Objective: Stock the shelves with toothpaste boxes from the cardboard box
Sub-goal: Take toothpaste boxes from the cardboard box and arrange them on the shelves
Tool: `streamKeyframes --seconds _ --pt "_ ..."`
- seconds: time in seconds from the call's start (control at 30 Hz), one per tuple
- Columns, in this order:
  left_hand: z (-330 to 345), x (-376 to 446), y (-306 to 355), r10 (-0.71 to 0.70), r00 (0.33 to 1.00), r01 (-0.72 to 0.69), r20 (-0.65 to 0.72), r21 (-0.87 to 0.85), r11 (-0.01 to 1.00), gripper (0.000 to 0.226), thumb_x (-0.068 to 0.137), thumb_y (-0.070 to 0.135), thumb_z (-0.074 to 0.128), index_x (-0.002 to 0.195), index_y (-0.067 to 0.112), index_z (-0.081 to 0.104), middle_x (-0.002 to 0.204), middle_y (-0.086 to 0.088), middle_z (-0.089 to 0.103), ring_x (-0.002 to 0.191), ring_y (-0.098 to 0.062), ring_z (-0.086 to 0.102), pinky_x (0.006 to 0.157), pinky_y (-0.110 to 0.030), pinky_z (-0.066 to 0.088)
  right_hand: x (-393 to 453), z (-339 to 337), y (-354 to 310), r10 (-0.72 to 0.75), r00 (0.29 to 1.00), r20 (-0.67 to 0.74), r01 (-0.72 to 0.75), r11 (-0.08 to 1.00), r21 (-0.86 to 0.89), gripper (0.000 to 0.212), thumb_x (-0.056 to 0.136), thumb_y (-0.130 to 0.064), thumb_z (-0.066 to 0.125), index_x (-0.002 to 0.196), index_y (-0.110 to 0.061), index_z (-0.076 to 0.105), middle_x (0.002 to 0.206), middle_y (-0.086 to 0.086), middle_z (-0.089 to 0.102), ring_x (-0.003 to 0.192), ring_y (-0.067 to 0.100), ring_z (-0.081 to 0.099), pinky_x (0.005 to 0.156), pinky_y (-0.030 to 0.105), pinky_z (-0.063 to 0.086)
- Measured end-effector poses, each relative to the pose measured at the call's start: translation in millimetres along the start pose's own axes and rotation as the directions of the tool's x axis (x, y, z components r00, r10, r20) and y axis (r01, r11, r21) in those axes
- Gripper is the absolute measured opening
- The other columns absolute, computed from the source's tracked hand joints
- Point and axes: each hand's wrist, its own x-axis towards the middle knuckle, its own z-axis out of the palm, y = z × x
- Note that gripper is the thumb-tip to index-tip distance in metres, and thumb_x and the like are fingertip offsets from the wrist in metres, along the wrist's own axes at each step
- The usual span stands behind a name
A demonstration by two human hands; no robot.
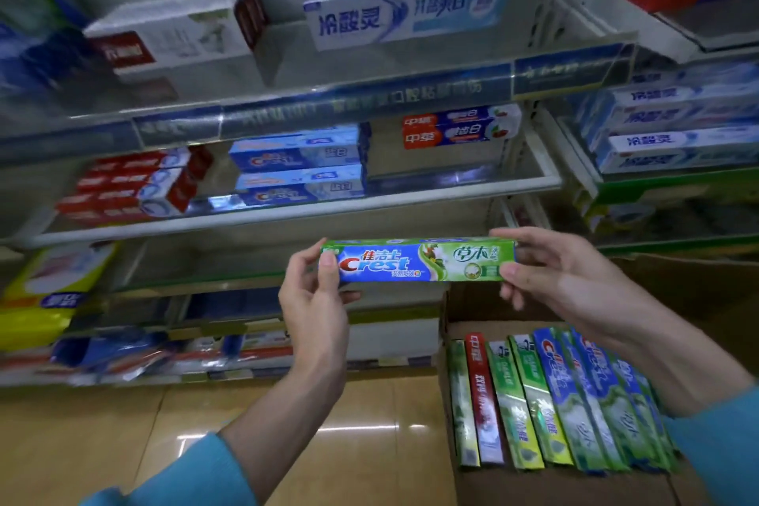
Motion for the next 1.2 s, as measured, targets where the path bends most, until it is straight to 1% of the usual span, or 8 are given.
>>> streamKeyframes --seconds 0.2,0.37,0.47,0.63,0.73,0.87,0.97,1.2 --pt "-72.5 36.5 -9.4 -0.018 0.995 0.020 -0.094 0.026 0.999 0.027 0.109 0.023 0.041 0.121 0.019 0.065 0.107 -0.002 0.067 0.094 -0.012 0.069 0.063 -0.026 0.059 27.4 80.1 8.5 -0.012 0.998 -0.055 0.012 1.000 -0.006 0.041 0.082 -0.005 0.072 0.121 -0.012 0.059 0.101 0.011 0.071 0.067 0.014 0.064 0.050 0.023 0.043" --pt "-136.3 78.3 -22.6 0.005 0.995 0.004 -0.098 0.086 0.996 0.027 0.108 0.024 0.043 0.121 0.025 0.068 0.107 0.005 0.067 0.100 -0.012 0.068 0.075 -0.034 0.059 44.9 154.8 23.0 0.026 0.994 -0.110 -0.031 0.999 -0.042 0.034 0.086 0.000 0.070 0.117 -0.012 0.062 0.102 0.006 0.074 0.079 0.011 0.069 0.056 0.021 0.045" --pt "-171.1 105.7 -34.4 0.016 0.998 -0.007 -0.064 0.137 0.991 0.027 0.108 0.020 0.046 0.122 0.021 0.068 0.103 0.005 0.069 0.091 -0.001 0.068 0.069 -0.023 0.057 58.9 199.1 36.0 0.028 0.982 -0.184 -0.048 0.993 -0.108 0.033 0.088 0.000 0.069 0.118 -0.011 0.062 0.106 0.008 0.073 0.083 0.015 0.068 0.057 0.021 0.049" --pt "-220.2 155.1 -58.4 0.012 1.000 -0.007 -0.022 0.223 0.975 0.026 0.104 0.022 0.054 0.127 0.021 0.066 0.109 0.003 0.070 0.099 -0.009 0.067 0.075 -0.021 0.056 93.3 269.9 58.3 -0.039 0.968 -0.250 -0.022 0.971 -0.236 0.031 0.088 0.002 0.068 0.114 -0.013 0.059 0.100 0.006 0.066 0.083 0.017 0.065 0.069 0.026 0.056" --pt "-237.9 182.1 -71.5 -0.002 0.999 0.011 -0.035 0.281 0.960 0.027 0.102 0.019 0.058 0.128 0.018 0.064 0.105 0.005 0.069 0.098 -0.004 0.065 0.086 -0.027 0.055 119.8 298.9 74.9 -0.072 0.968 -0.241 -0.018 0.936 -0.352 0.034 0.087 -0.005 0.072 0.117 -0.017 0.060 0.101 -0.004 0.066 0.086 0.016 0.068 0.079 0.035 0.057" --pt "-257.7 211.6 -87.6 0.002 0.998 0.024 -0.069 0.369 0.929 0.031 0.099 0.021 0.063 0.129 0.015 0.062 0.109 0.001 0.070 0.105 -0.016 0.066 0.086 -0.030 0.050 152.4 329.1 89.1 -0.131 0.967 -0.217 0.021 0.894 -0.447 0.032 0.087 -0.012 0.073 0.115 -0.022 0.061 0.102 -0.009 0.065 0.073 0.004 0.066 0.072 0.026 0.052" --pt "-272.4 241.0 -104.4 0.054 0.992 0.004 -0.117 0.446 0.895 0.037 0.098 0.025 0.065 0.133 0.013 0.061 0.112 -0.003 0.069 0.104 -0.017 0.062 0.094 -0.037 0.051 180.5 353.4 99.6 -0.194 0.965 -0.174 0.081 0.857 -0.508 0.033 0.088 -0.016 0.073 0.118 -0.020 0.063 0.103 -0.011 0.063 0.079 0.000 0.062 0.082 0.026 0.050" --pt "-298.8 343.6 -132.8 0.202 0.966 -0.111 -0.160 0.450 0.886 0.026 0.096 0.026 0.065 0.119 0.014 0.069 0.109 -0.008 0.073 0.105 -0.030 0.066 0.092 -0.041 0.051 282.8 414.1 124.9 -0.250 0.959 -0.136 0.164 0.876 -0.454 0.028 0.087 -0.008 0.073 0.108 -0.019 0.059 0.098 -0.002 0.064 0.087 0.015 0.061 0.085 0.033 0.053"
